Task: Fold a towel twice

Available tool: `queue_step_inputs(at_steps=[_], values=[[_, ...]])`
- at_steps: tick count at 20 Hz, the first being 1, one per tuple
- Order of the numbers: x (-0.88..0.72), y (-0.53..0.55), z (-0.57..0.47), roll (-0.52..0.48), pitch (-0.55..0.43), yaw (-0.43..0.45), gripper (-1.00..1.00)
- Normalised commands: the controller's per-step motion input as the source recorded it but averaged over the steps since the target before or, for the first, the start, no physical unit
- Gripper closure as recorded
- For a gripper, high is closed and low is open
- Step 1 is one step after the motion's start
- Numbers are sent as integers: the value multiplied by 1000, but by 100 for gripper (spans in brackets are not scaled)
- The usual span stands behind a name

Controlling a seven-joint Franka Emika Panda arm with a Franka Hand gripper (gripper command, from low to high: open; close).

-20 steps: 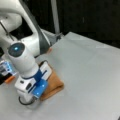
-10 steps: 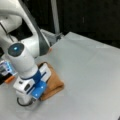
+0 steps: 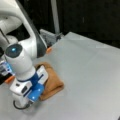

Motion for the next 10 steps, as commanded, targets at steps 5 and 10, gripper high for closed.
queue_step_inputs(at_steps=[5,10], values=[[51,-99,591,-71,278,86,-100],[147,81,399,7,284,10,-100]])
